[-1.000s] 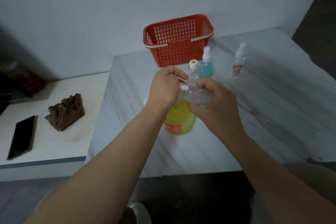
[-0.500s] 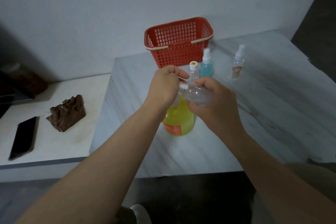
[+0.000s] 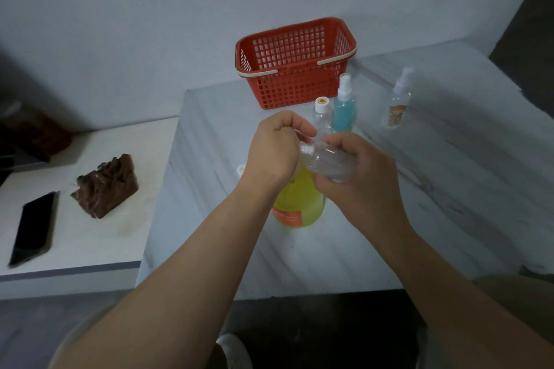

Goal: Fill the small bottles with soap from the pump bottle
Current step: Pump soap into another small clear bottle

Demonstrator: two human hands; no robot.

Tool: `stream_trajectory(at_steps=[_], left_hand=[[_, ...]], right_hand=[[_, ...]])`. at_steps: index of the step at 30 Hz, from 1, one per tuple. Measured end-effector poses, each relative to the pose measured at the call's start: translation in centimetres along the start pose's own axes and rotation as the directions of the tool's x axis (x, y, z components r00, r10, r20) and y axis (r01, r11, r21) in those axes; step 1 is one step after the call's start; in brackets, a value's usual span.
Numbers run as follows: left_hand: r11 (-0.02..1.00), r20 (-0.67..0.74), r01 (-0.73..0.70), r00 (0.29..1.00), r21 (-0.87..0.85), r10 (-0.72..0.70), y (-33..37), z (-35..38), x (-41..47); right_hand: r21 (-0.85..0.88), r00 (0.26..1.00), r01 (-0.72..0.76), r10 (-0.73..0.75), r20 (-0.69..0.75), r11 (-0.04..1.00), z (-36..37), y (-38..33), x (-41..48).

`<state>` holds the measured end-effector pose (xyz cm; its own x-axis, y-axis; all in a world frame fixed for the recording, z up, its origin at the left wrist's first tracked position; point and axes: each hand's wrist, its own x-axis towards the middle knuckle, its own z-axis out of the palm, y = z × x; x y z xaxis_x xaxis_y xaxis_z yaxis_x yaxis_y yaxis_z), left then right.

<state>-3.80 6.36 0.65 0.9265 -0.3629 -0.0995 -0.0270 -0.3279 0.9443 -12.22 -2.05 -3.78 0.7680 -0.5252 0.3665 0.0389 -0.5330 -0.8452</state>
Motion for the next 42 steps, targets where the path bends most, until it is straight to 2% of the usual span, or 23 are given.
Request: stream_trajectory(at_steps=[9, 17, 26, 42], left_hand=[[1.0, -0.02, 0.022, 1.0, -0.017, -0.022, 0.5, -0.3, -0.3], [0.997, 0.016, 0.011, 1.0, -0.08, -0.01, 1.3, -0.6, -0.5], [0.999, -0.011, -0.031, 0.999, -0.04, 0.031, 0.5, -0.4, -0.5], [0.999, -0.01, -0.025, 1.0, -0.023, 0.025, 0.2, 0.0, -0.3]], right_hand=[[-0.018, 0.999, 0.028, -0.028, -0.027, 0.999, -0.1, -0.3, 0.0], [-0.035, 0.998, 0.059, -0.059, -0.017, 0.998, -0.2, -0.5, 0.2], [0.031, 0.998, 0.059, -0.059, -0.007, 0.998, -0.4, -0.5, -0.1], [0.008, 1.0, 0.007, -0.007, 0.009, 1.0, -0.1, 0.1, -0.3]])
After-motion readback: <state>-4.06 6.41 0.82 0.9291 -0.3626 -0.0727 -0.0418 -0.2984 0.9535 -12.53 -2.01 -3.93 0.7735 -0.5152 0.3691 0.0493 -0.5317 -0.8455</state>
